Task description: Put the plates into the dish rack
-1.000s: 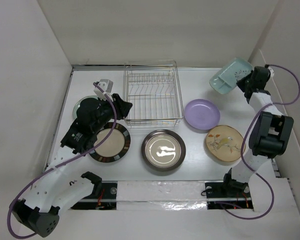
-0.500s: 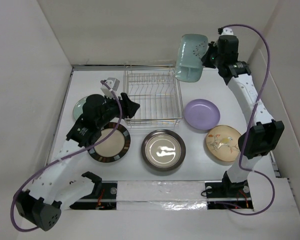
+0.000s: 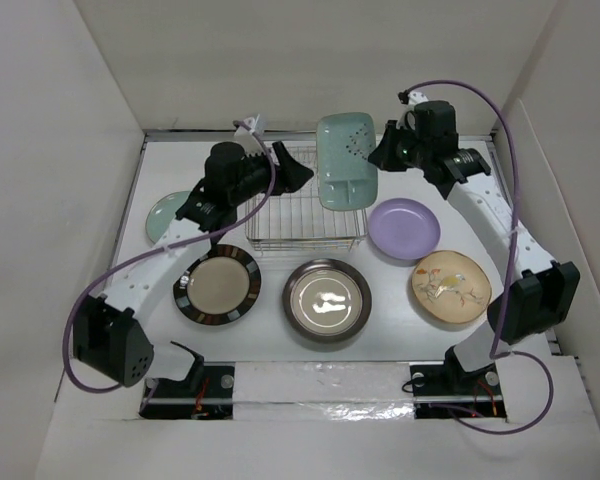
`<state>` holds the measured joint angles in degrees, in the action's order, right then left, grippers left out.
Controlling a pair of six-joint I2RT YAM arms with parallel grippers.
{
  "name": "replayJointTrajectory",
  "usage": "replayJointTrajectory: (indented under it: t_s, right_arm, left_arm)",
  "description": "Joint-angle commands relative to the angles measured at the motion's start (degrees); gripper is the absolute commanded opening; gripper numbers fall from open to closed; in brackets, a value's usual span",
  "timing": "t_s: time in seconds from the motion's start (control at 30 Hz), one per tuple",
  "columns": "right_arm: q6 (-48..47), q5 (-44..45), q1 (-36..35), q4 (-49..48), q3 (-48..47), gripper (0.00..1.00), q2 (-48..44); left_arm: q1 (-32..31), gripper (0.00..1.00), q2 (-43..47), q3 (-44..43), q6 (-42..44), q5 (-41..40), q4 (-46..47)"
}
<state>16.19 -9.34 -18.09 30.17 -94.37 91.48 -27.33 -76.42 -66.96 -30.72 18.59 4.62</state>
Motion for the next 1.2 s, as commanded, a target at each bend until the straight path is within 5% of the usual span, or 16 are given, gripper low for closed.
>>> replayJointTrajectory:
  t_s: [0.0,0.33,0.53,0.67,0.77,0.93,1.07,1.17]
  right_arm:
    - [3.0,-7.6,-0.3,-12.9,1.6,0.0,-6.1]
    - [6.3,-17.3,0.2,-19.0,8.7,0.0,-10.2]
    - [8.6,-19.7,0.2,-22.5,11.9,0.0,-8.7]
    - [11.2,-22.6,0.2,-26.5,13.6,0.0,-6.8]
    - [13.3,-24.3,0.2,-29.6,14.8,0.0,-5.3]
    - [14.7,-25.4,0.2,-32.8,15.9,0.01,-4.3]
    - [14.6,-25.1,0.2,-36.1,18.9,0.52,-5.4]
    - [15.5,-24.8,0.2,-38.8,21.8,0.69,-6.5]
  left_arm:
    - [-0.3,0.54,-4.4,-5.0,-0.9,-3.6,5.9]
    - [0.3,0.52,-15.4,-9.8,-3.4,0.0,12.4]
    - [-0.3,0.2,-16.2,-8.8,-5.8,4.3,16.6]
    - [-0.3,0.2,-16.0,-4.0,-9.0,9.3,22.7]
    - [-0.3,0.0,-15.1,-1.5,-10.3,10.1,24.5]
    - [-0.3,0.0,-12.2,0.9,-11.2,9.4,25.5]
    - [0.3,0.0,-9.7,3.5,-15.5,10.3,31.3]
    - [1.6,0.0,-8.1,5.0,-20.2,10.9,35.6]
